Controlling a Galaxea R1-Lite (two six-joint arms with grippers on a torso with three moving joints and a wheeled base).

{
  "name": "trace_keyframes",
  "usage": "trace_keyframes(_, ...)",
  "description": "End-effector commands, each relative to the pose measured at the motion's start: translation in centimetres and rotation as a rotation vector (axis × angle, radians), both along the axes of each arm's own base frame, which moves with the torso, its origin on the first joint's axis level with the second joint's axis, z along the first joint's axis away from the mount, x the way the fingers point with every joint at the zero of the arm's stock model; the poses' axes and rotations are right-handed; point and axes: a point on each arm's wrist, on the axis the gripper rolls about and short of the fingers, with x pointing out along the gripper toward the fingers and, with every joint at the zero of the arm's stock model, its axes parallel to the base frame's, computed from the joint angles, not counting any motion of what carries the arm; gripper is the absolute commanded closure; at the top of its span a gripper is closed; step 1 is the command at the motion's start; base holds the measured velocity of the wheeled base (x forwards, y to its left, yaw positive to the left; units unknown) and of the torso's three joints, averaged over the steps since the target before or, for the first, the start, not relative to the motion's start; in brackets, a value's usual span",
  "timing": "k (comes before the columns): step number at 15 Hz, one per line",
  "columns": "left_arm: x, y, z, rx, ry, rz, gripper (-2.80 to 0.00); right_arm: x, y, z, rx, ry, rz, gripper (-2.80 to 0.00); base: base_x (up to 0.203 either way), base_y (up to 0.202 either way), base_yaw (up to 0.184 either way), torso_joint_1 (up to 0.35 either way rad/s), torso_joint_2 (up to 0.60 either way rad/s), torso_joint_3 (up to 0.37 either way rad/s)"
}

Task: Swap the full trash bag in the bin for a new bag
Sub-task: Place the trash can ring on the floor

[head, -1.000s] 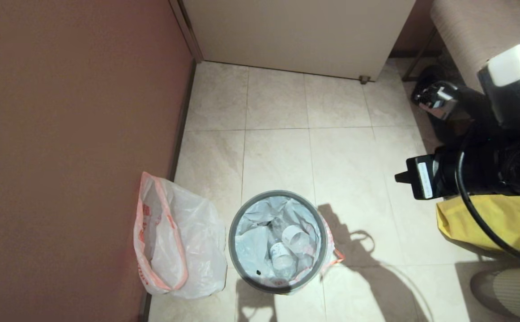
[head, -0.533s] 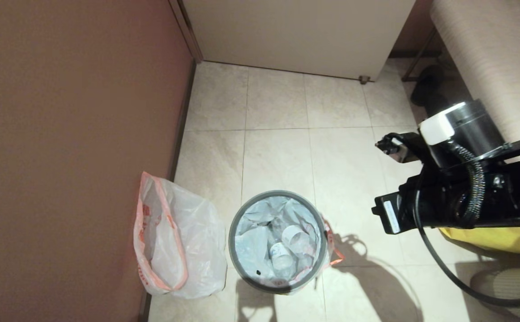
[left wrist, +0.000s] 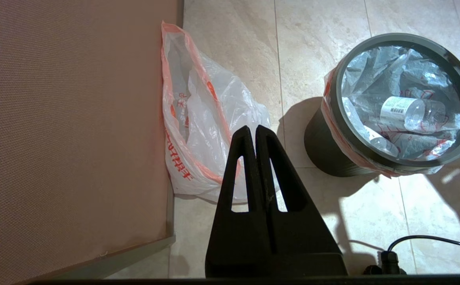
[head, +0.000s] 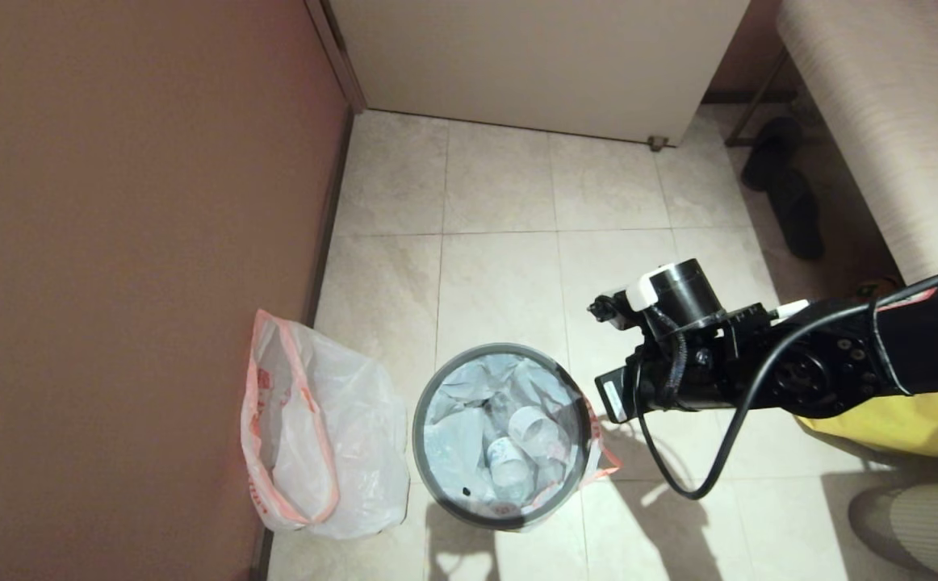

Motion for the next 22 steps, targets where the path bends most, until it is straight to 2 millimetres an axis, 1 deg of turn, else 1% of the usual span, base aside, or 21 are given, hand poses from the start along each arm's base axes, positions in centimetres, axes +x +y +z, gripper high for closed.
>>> trace_keyframes(1,0.0,0.0,0.0,0.001,-0.001,0.001,0.0,1.1,0.6,-1.2,-0.014,0.014,-0.001,0.0,0.0,0.0,0.0,0.0,0.0,0.0)
trace_keyframes(2,0.0,0.0,0.0,0.001,-0.001,0.001,0.0,1.2,0.7,0.2,0.006,-0.022,-0.001,0.0,0.0,0.0,0.0,0.0,0.0,0.0)
trace_keyframes(3,0.0,0.0,0.0,0.001,-0.001,0.001,0.0,2.2,0.8,1.1,0.015,-0.048,-0.005,0.0,0.0,0.0,0.0,0.0,0.0,0.0)
trace_keyframes(4,0.0,0.0,0.0,0.001,-0.001,0.001,0.0,3.8,1.0,1.3,0.003,-0.057,-0.007,0.0,0.0,0.0,0.0,0.0,0.0,0.0)
trace_keyframes(6,0.0,0.0,0.0,-0.003,-0.001,0.001,0.0,6.9,1.2,-0.2,-0.036,-0.03,-0.019,0.0,0.0,0.0,0.0,0.0,0.0,0.0)
trace_keyframes(7,0.0,0.0,0.0,-0.001,-0.001,0.001,0.0,7.2,1.3,-0.5,-0.041,-0.019,-0.023,0.0,0.0,0.0,0.0,0.0,0.0,0.0)
trace_keyframes(8,0.0,0.0,0.0,-0.001,-0.001,0.001,0.0,6.8,1.2,-0.5,-0.035,-0.005,-0.032,0.0,0.0,0.0,0.0,0.0,0.0,0.0)
trace_keyframes(10,0.0,0.0,0.0,-0.001,-0.001,0.001,0.0,4.6,0.1,1.3,0.002,0.003,-0.07,0.0,0.0,0.0,0.0,0.0,0.0,0.0)
trace_keyframes(11,0.0,0.0,0.0,-0.001,-0.001,0.001,0.0,4.3,0.0,1.9,0.015,-0.005,-0.081,0.0,0.0,0.0,0.0,0.0,0.0,0.0)
trace_keyframes(13,0.0,0.0,0.0,-0.001,-0.001,0.001,0.0,4.5,0.1,0.5,0.001,0.03,-0.103,0.0,0.0,0.0,0.0,0.0,0.0,0.0)
trace_keyframes(15,0.0,0.0,0.0,-0.001,-0.001,0.001,0.0,3.6,-0.3,1.8,0.009,0.016,-0.111,0.0,0.0,0.0,0.0,0.0,0.0,0.0)
trace_keyframes(18,0.0,0.0,0.0,-0.001,-0.001,0.001,0.0,3.6,0.2,-0.6,-0.034,0.094,-0.098,0.0,0.0,0.0,0.0,0.0,0.0,0.0)
trace_keyframes(19,0.0,0.0,0.0,-0.001,-0.001,0.001,0.0,3.6,0.8,-1.1,-0.039,0.101,-0.086,0.0,0.0,0.0,0.0,0.0,0.0,0.0)
trace_keyframes(21,0.0,0.0,0.0,-0.001,-0.001,0.001,0.0,3.4,1.5,-1.2,-0.034,0.084,-0.071,0.0,0.0,0.0,0.0,0.0,0.0,0.0)
trace_keyframes(22,0.0,0.0,0.0,-0.001,-0.001,0.001,0.0,3.2,1.7,-1.3,-0.04,0.08,-0.062,-2.8,0.0,0.0,0.0,0.0,0.0,0.0)
